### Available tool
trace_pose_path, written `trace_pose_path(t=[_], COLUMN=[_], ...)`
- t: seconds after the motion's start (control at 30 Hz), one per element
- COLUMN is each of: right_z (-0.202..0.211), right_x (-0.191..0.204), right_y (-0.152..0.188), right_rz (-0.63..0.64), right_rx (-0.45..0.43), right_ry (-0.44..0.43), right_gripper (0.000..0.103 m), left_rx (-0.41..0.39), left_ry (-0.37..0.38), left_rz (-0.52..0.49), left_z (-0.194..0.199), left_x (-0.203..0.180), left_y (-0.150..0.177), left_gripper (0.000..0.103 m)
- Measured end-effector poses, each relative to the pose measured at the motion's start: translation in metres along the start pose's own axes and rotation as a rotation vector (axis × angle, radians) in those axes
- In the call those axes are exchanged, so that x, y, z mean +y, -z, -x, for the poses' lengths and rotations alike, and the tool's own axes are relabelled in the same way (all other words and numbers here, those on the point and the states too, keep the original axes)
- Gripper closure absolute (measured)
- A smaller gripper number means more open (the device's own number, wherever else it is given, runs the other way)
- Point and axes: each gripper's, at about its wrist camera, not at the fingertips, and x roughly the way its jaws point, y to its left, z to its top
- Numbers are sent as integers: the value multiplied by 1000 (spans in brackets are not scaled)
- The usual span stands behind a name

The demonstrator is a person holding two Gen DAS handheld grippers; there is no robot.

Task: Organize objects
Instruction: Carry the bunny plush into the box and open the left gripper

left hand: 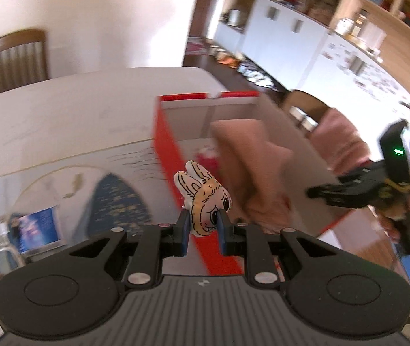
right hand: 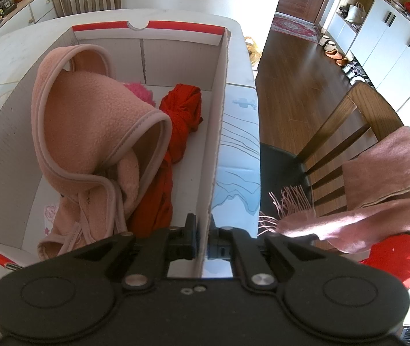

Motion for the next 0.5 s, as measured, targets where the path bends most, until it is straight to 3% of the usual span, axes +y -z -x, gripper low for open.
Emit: trace_pose_path(t=[0.2,0.5], right_z=[0,0], right_x=[0,1], right_y=[0,0], right_rz=[1,3], right_rx=[0,-3], right_ry=[1,0], right_gripper=[98,98], left_rx=[55,179], left_ry=[55,146], left_rz=[-121,-184], left_z=[-16,-57], left_x=[-36,-70], left_y=[-9,-14], left_gripper=[85,85])
